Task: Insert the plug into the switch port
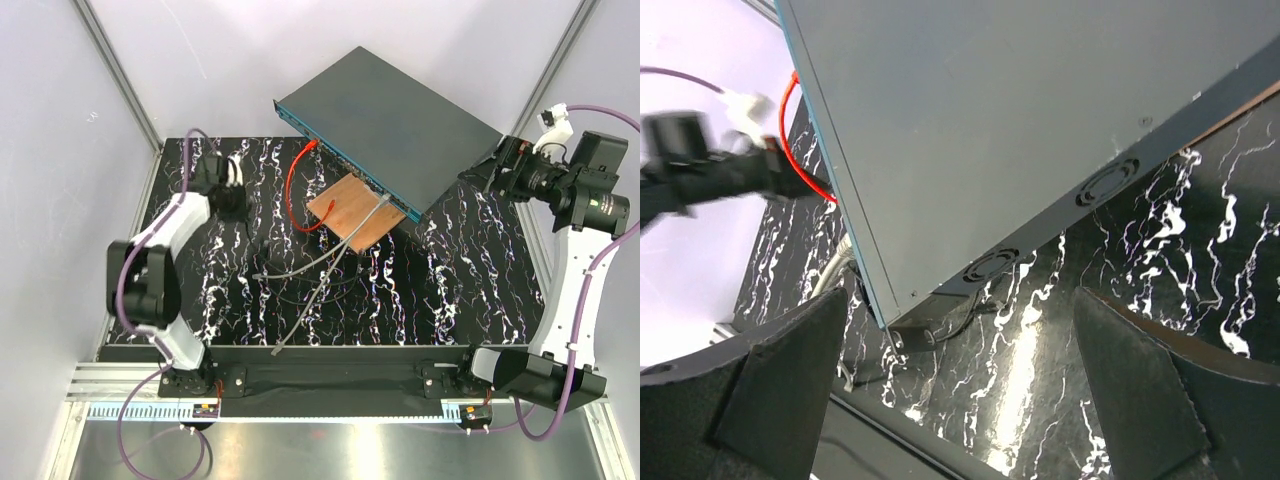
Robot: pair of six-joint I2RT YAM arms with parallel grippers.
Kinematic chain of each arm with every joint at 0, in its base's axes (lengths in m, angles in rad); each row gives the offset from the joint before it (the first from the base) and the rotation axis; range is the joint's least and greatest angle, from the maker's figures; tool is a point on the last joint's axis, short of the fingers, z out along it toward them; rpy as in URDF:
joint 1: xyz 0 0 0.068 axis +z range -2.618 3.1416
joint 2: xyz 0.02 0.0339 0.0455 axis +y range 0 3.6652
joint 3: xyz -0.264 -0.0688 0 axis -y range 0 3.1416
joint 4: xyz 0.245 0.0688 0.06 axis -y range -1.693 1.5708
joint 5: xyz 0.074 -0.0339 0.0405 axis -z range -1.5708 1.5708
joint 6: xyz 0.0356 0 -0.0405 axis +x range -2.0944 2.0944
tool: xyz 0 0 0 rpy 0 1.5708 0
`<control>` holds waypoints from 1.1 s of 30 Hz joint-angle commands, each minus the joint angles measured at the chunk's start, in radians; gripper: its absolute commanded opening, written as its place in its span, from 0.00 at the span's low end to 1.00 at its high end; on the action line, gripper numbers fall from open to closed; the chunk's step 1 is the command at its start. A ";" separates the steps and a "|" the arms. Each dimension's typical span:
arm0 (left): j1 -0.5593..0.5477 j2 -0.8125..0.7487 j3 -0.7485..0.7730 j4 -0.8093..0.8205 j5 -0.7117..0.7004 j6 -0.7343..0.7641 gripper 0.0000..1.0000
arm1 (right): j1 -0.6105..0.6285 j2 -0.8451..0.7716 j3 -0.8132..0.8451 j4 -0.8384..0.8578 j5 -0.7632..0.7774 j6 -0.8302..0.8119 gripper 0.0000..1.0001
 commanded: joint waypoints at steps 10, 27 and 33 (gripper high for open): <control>-0.054 -0.423 0.251 -0.085 0.073 0.198 0.00 | -0.005 -0.009 0.086 0.052 -0.067 -0.010 1.00; -0.270 -0.653 0.319 -0.144 -0.063 0.615 0.00 | -0.005 0.003 0.108 0.167 -0.175 0.072 1.00; -0.270 -0.670 0.437 -0.079 -0.220 0.814 0.00 | -0.005 0.014 0.114 0.188 -0.212 0.081 1.00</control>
